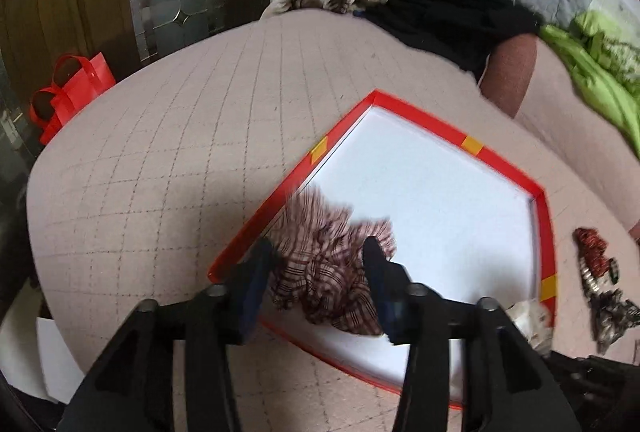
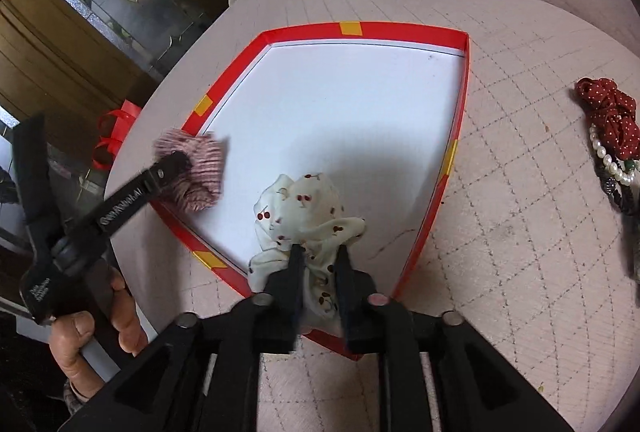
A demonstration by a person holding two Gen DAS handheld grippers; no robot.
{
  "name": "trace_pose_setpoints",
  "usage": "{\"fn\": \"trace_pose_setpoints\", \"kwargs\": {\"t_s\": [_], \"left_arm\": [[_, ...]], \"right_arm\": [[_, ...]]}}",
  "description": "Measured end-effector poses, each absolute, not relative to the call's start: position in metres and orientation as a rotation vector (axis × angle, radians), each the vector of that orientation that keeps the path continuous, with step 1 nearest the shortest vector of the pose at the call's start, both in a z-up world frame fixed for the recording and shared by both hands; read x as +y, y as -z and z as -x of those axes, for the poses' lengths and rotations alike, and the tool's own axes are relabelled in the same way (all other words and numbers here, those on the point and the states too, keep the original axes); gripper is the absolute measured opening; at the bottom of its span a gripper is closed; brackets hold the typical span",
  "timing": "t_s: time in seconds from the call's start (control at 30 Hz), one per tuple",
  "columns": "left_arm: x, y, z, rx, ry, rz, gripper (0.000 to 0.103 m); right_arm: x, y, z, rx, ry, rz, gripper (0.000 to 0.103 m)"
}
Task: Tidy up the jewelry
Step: 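Carry both scrunchies into the red-rimmed tray and open both tools, then withdraw both tools from the tray toward the remaining accessories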
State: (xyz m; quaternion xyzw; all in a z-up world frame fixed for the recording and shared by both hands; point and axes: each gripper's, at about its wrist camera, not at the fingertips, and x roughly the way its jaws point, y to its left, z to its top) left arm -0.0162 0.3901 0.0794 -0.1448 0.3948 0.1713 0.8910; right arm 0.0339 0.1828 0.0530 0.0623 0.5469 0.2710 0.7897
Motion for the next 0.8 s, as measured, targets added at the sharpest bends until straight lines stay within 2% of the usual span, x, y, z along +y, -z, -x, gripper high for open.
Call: {"fn": "trace_pose_setpoints", "kwargs": {"t_s": [0.07, 0.1, 0.3, 0.43, 0.53, 0.67, 0.8], "left_arm": [[0.388, -0.083, 0.019, 0.792, -0.339, 0.305, 0.053], [0.386, -0.084, 0.021, 0.778, -0.334, 0.307, 0.055], [0.378, -0.096, 0.035, 0.731, -0.344, 0.310, 0.056], [0.366, -0.122, 0.054, 0.704, -0.301, 0.358, 0.056], [0.341, -0.140, 0.064, 0.683, -0.279, 0.287, 0.056], [0.300, -0.153, 0.069, 0.681, -0.215, 0.217, 0.056], [0.258, -0.156, 0.073, 0.719, -0.126, 0.199, 0.056]], "right_arm": [[0.182, -0.059, -0.030, 1.153, -0.571, -0.116, 0.048], [0.182, -0.063, -0.029, 1.140, -0.565, -0.115, 0.052], [0.153, -0.085, -0.011, 1.100, -0.541, -0.156, 0.052], [0.117, -0.092, 0.011, 1.073, -0.474, -0.113, 0.053], [0.075, -0.092, 0.028, 1.063, -0.398, -0.115, 0.055], [0.010, -0.091, 0.051, 1.038, -0.250, -0.220, 0.055], [-0.056, -0.096, 0.073, 0.923, -0.043, -0.356, 0.056]]}}
